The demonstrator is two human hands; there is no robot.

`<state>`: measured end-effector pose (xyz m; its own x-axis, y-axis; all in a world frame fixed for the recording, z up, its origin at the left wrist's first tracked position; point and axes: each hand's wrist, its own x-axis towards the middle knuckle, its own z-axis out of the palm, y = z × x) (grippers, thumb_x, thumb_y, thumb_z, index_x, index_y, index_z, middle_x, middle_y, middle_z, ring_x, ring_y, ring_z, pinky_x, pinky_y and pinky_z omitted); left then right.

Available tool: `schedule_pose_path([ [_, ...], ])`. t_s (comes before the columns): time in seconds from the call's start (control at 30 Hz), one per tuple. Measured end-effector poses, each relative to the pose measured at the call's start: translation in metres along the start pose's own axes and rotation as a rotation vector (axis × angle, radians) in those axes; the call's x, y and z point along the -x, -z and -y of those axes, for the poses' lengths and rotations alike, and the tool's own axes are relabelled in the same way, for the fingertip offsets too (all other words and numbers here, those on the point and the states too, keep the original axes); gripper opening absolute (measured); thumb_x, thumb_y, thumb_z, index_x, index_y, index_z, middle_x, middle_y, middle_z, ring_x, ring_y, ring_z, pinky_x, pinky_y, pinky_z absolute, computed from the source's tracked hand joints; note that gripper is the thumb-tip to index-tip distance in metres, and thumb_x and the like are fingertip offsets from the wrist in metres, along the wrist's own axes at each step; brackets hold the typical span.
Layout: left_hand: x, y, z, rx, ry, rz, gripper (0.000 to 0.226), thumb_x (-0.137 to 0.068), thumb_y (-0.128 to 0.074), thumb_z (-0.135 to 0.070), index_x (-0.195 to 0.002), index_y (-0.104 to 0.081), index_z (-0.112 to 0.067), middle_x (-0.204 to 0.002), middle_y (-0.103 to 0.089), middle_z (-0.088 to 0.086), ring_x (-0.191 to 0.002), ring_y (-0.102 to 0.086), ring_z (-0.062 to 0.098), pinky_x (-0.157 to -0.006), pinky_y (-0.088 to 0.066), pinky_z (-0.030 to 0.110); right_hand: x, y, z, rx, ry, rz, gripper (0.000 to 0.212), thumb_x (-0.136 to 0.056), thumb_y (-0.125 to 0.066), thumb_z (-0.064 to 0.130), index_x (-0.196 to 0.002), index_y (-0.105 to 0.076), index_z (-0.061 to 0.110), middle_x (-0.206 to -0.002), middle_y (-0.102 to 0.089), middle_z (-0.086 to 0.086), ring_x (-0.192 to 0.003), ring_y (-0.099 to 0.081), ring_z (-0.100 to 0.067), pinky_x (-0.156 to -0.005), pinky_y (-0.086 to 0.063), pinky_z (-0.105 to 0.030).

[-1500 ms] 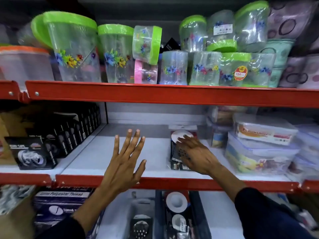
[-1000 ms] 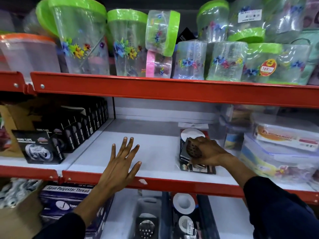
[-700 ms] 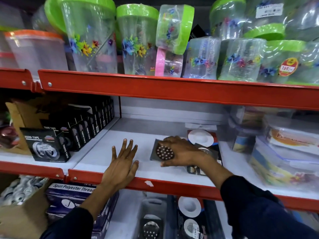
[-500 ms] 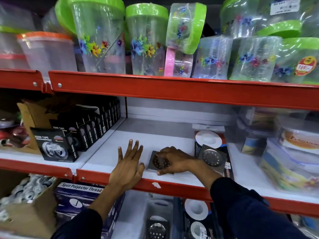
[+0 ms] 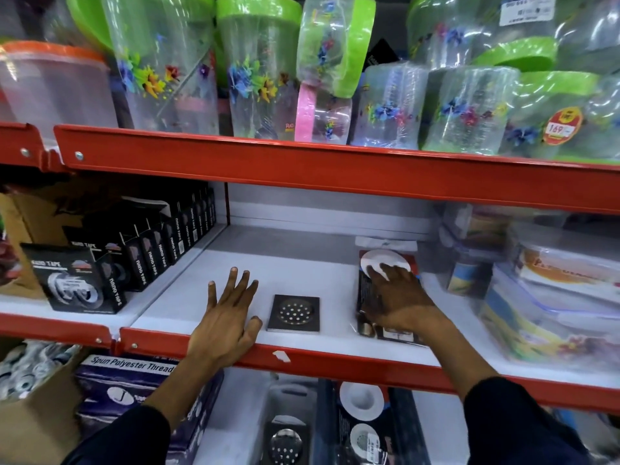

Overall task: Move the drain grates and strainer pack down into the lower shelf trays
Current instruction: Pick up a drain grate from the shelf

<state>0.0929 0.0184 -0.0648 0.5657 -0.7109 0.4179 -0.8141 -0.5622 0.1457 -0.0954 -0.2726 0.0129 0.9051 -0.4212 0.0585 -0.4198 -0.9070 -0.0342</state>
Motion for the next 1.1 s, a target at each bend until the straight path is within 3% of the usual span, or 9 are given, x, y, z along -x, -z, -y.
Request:
schedule_pose_path([
  [0.2, 0.001, 0.003, -0.003, -0.023, 0.016, 0.016, 0.08, -0.086, -0.014, -0.053, -0.156, -0.015, -0.016, -0.167, -0.001, 0.003, -0.152, 0.019, 0.018, -0.125, 0.009, 0.052, 0.005, 0.0, -0.014, 0.063, -0.009, 0.081, 0.104, -0.068, -0.067, 0.071, -0.152, -0.028, 0.023, -0.152, -0.041, -0.008, -0.137, -0.039, -0.034, -0.114, -0.035, -0.044],
  [0.27, 0.001, 0.005, -0.004, -0.019, 0.016, 0.02, 0.08, -0.086, -0.013, -0.053, -0.156, -0.016, -0.016, -0.167, -0.002, 0.004, -0.152, 0.018, 0.018, -0.124, 0.01, 0.052, 0.003, 0.001, -0.013, 0.087, 0.005, 0.076, 0.099, -0.067, -0.069, 0.067, -0.147, -0.035, 0.022, -0.142, -0.049, -0.006, -0.128, -0.046, -0.031, -0.104, -0.043, -0.041],
  [0.37, 0.002, 0.005, -0.005, -0.02, 0.023, 0.02, 0.08, -0.085, -0.013, -0.054, -0.156, -0.016, -0.017, -0.167, -0.002, 0.004, -0.152, 0.019, 0.018, -0.125, 0.01, 0.051, 0.002, 0.008, -0.011, 0.073, 0.037, 0.017, 0.089, -0.062, -0.069, 0.068, -0.136, -0.045, 0.026, -0.132, -0.054, -0.003, -0.121, -0.049, -0.03, -0.097, -0.044, -0.041],
  [0.47, 0.001, 0.005, -0.006, -0.014, 0.029, 0.01, 0.08, -0.085, -0.014, -0.054, -0.156, -0.018, -0.018, -0.167, -0.005, 0.004, -0.153, 0.017, 0.018, -0.125, 0.01, 0.05, -0.003, 0.016, 0.005, -0.059, 0.121, -0.046, 0.094, -0.06, -0.066, 0.069, -0.143, -0.041, 0.031, -0.141, -0.051, 0.0, -0.126, -0.047, -0.026, -0.106, -0.042, -0.045],
  [0.57, 0.002, 0.005, -0.006, -0.017, 0.025, 0.006, 0.079, -0.085, -0.016, -0.053, -0.156, -0.021, -0.019, -0.167, -0.008, 0.004, -0.153, 0.016, 0.018, -0.125, 0.01, 0.05, -0.017, 0.017, 0.043, -0.239, 0.255, 0.048, 0.095, -0.065, -0.071, 0.066, -0.148, -0.035, 0.038, -0.15, -0.042, 0.007, -0.134, -0.039, -0.018, -0.112, -0.037, -0.042],
  [0.8, 0.001, 0.007, -0.006, -0.029, 0.032, 0.013, 0.078, -0.084, -0.017, -0.054, -0.156, -0.02, -0.021, -0.167, -0.008, 0.003, -0.153, 0.017, 0.017, -0.124, 0.012, 0.049, -0.057, -0.008, 0.1, -0.14, 0.405, 0.29, 0.087, -0.078, -0.07, 0.062, -0.152, -0.032, 0.036, -0.159, -0.033, 0.004, -0.145, -0.03, -0.022, -0.119, -0.027, -0.044],
  [0.97, 0.0, 0.007, -0.006, -0.034, 0.042, 0.023, 0.081, -0.083, -0.016, -0.055, -0.156, -0.018, -0.02, -0.167, -0.007, 0.003, -0.153, 0.017, 0.017, -0.125, 0.008, 0.05, -0.065, -0.015, 0.107, -0.088, 0.429, 0.315, 0.089, -0.078, -0.068, 0.065, -0.153, -0.029, 0.036, -0.162, -0.03, 0.003, -0.147, -0.028, -0.023, -0.119, -0.027, -0.047],
  [1.1, 0.0, 0.007, -0.005, -0.039, 0.045, 0.023, 0.082, -0.082, -0.019, -0.053, -0.156, -0.018, -0.018, -0.167, -0.009, 0.002, -0.153, 0.016, 0.016, -0.125, 0.008, 0.05, -0.056, -0.013, 0.1, -0.127, 0.442, 0.251, 0.097, -0.08, -0.065, 0.067, -0.157, -0.014, 0.037, -0.168, -0.008, 0.007, -0.155, -0.009, -0.02, -0.126, -0.014, -0.049],
])
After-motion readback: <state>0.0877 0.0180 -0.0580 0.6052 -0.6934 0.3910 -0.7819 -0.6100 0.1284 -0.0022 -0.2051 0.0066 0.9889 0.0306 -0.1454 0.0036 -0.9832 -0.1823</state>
